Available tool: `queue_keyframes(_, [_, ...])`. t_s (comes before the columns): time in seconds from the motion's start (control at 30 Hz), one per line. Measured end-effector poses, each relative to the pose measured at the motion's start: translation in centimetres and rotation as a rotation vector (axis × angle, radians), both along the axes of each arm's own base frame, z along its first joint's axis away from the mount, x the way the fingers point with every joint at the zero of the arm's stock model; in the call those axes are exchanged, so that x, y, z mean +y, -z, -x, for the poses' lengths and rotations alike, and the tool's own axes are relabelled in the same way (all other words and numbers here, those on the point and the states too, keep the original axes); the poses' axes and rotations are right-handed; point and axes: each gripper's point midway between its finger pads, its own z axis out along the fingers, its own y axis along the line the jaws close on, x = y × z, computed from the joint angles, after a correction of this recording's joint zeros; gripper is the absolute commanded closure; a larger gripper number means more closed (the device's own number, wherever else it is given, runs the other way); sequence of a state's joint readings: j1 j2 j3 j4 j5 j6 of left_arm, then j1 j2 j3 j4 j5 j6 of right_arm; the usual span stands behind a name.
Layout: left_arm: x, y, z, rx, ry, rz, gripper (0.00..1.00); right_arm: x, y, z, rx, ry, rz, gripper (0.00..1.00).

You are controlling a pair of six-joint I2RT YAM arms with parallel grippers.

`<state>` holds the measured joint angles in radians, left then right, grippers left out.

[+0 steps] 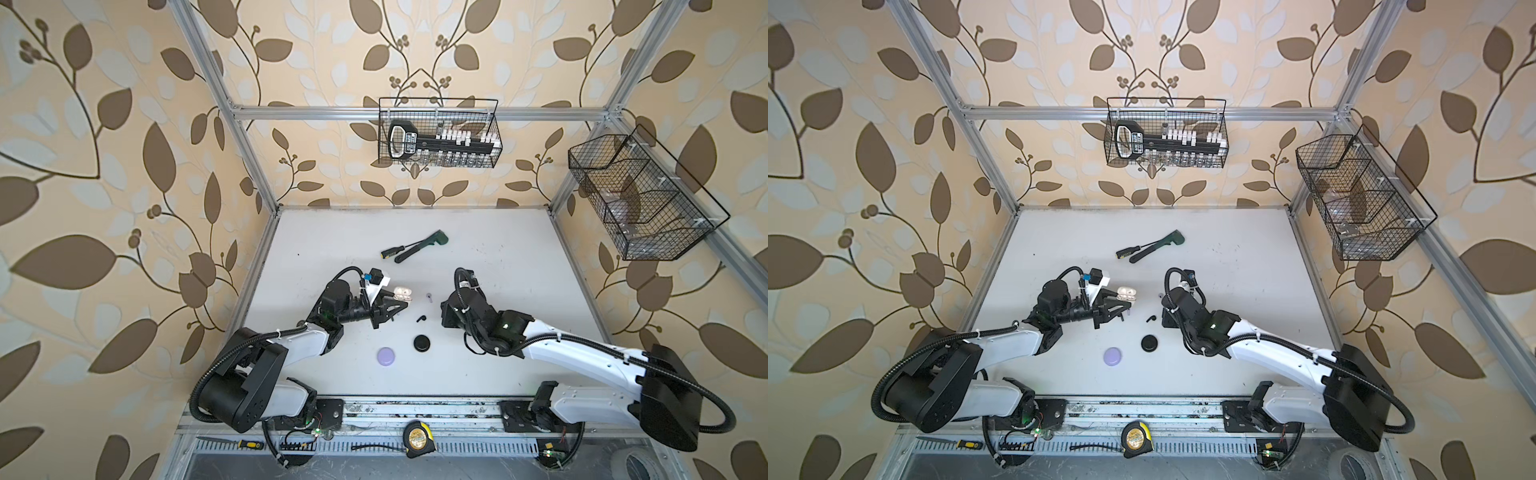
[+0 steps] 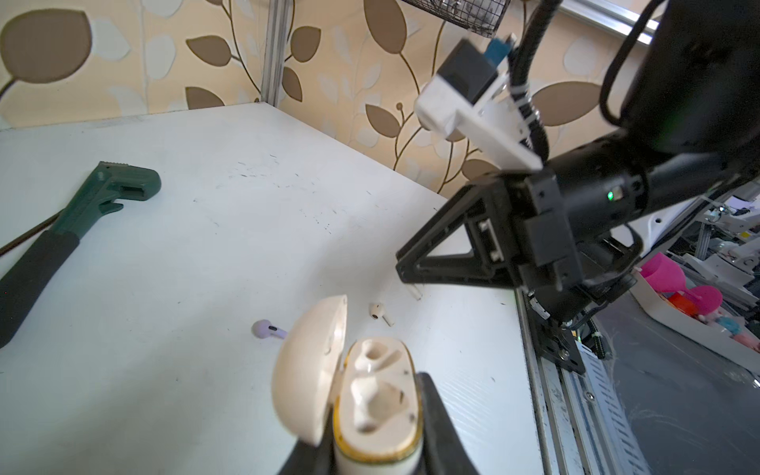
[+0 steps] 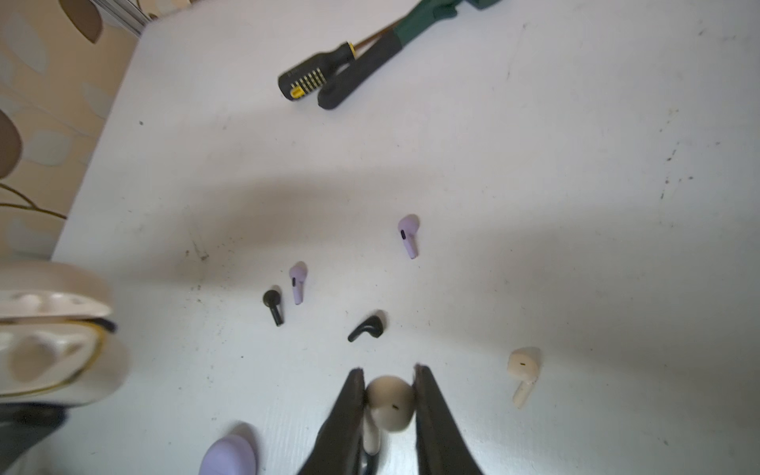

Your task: Insert the wireless bluetooth earbuds into the charging case

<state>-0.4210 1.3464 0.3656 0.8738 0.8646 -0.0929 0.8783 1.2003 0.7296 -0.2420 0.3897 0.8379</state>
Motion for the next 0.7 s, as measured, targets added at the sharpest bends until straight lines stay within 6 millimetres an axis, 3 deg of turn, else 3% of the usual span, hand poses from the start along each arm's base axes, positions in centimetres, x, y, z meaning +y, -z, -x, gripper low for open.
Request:
queue_keyframes(0.13, [-1.8, -0.5, 0.5, -0.028, 0.057, -0.001, 1.0, -0.4, -2.2, 0.1, -0.062, 0.026, -0.036, 0.77])
queue_keyframes(0.33, [-4.3, -0.3, 0.2, -0.03, 0.108, 0.007, 1.0, -0.2, -3.8, 0.9, -0.12, 0.035, -0.041, 0.77])
queue_keyframes(0.5, [-5.0, 0.4, -0.2, -0.011, 0.114, 0.036, 1.0, 0.3, -5.6, 1.5, -0.182, 0.038, -0.041, 0.77])
queue_keyframes(0.7, [-5.2, -0.2, -0.6, -0.013, 0.116, 0.084, 1.0, 0.4, -7.4, 1.6, -0.242, 0.06, -0.055, 0.77])
